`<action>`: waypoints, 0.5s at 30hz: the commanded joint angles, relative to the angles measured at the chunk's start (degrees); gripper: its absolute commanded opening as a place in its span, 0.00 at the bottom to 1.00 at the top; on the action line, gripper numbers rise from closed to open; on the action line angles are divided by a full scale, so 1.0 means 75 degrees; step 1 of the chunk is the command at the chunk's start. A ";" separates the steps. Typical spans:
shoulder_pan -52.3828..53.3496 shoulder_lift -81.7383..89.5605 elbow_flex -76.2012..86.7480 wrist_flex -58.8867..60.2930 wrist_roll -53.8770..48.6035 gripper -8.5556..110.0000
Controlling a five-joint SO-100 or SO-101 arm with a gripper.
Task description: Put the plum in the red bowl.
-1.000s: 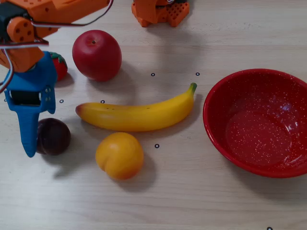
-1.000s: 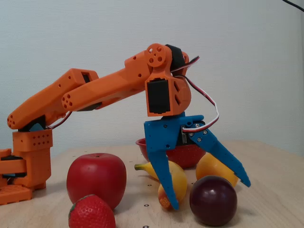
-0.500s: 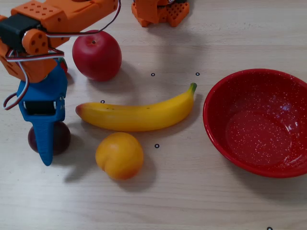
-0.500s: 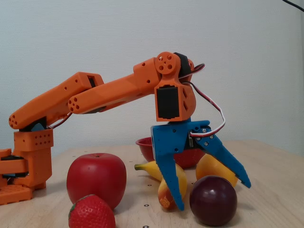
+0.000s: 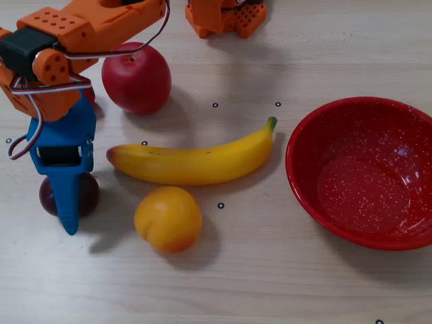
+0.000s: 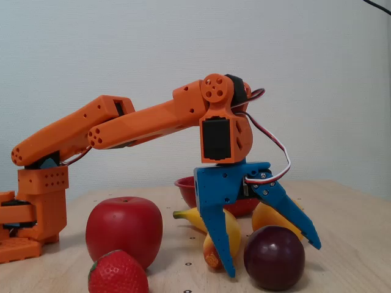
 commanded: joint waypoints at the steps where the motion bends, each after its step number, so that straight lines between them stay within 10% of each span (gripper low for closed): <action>1: -0.0094 0.0445 -0.0293 -0.0328 0.0176 0.51; 15: -0.0258 0.0445 0.0000 -0.0727 0.0152 0.51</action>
